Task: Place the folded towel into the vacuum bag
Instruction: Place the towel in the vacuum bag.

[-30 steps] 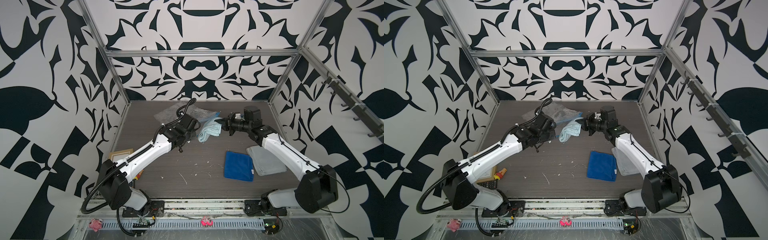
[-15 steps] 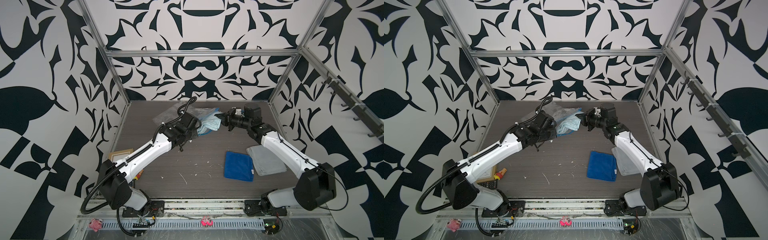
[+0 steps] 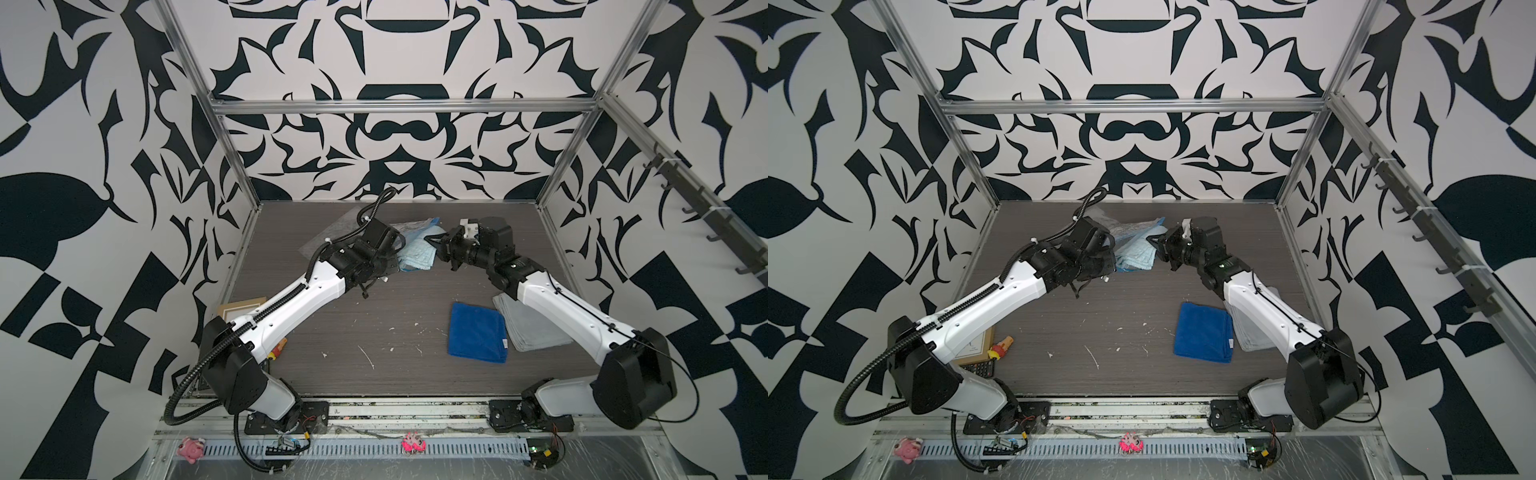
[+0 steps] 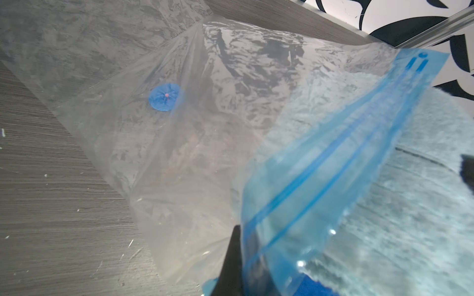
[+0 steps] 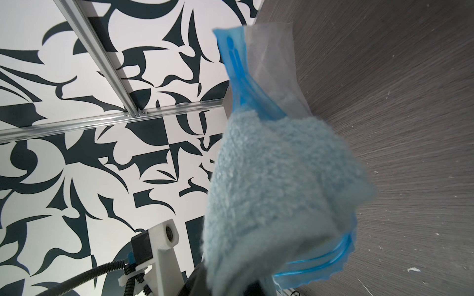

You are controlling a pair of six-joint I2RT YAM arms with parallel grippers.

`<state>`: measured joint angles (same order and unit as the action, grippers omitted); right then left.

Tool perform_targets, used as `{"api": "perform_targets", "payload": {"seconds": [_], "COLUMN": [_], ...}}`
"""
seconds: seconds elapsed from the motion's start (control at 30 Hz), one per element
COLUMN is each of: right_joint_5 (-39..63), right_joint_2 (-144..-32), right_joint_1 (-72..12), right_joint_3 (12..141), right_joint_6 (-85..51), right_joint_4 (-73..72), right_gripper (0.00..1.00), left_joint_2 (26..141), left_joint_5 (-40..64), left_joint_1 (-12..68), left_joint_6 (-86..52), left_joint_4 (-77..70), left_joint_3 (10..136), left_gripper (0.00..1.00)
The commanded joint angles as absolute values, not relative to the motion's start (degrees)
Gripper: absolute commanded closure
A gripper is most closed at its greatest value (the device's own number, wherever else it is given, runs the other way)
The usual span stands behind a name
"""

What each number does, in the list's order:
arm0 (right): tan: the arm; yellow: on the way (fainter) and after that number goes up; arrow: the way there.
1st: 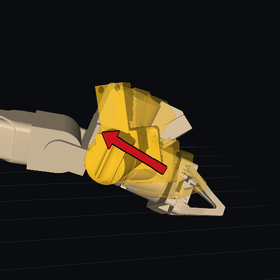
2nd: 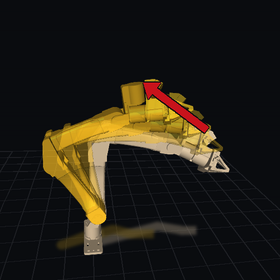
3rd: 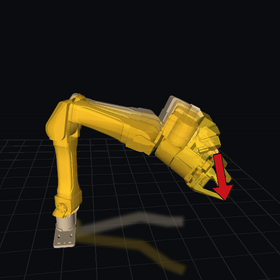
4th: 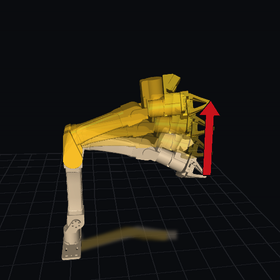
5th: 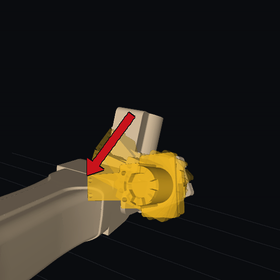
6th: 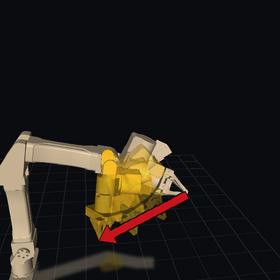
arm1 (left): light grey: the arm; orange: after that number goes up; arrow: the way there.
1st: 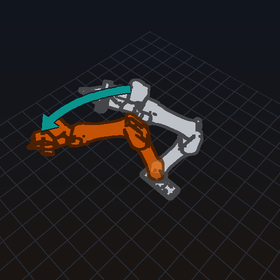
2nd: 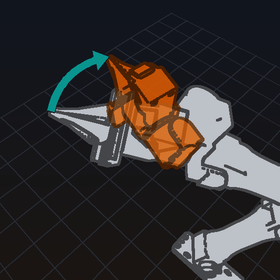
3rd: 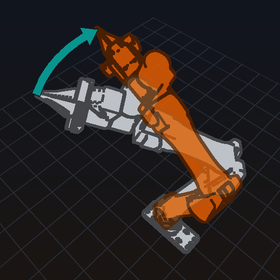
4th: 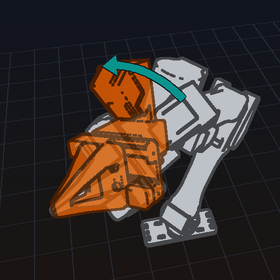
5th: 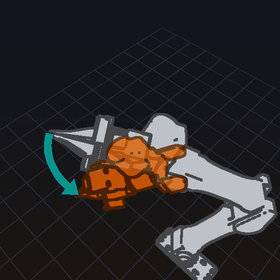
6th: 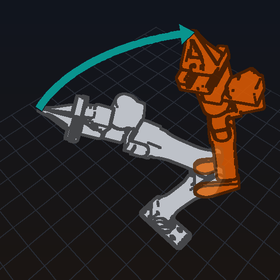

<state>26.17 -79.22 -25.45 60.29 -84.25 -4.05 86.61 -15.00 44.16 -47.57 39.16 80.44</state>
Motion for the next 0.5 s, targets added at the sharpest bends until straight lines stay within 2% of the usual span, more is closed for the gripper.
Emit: {"api": "perform_targets", "payload": {"seconds": [0.0, 0.27, 0.47], "right_joint_5": [28.7, 26.2, 19.2], "right_joint_2": [-79.2, -78.6, -77.4], "right_joint_1": [-26.4, -27.0, -27.0], "right_joint_3": [65.1, 67.7, 70.1], "right_joint_6": [-82.2, -75.1, -67.9], "right_joint_4": [-2.3, 13.0, 19.2], "right_gripper": [1.0, 0.99, 0.58], "left_joint_2": [87.0, 86.1, 85.7], "left_joint_5": [-14.8, -12.0, -10.1], "left_joint_1": [44.3, 44.3, 44.3], "left_joint_6": [-47.5, -44.6, -43.9], "left_joint_4": [38.6, 36.8, 38.6], "left_joint_3": [79.9, 81.0, 82.6], "left_gripper": [1.0, 1.0, 1.0]}}
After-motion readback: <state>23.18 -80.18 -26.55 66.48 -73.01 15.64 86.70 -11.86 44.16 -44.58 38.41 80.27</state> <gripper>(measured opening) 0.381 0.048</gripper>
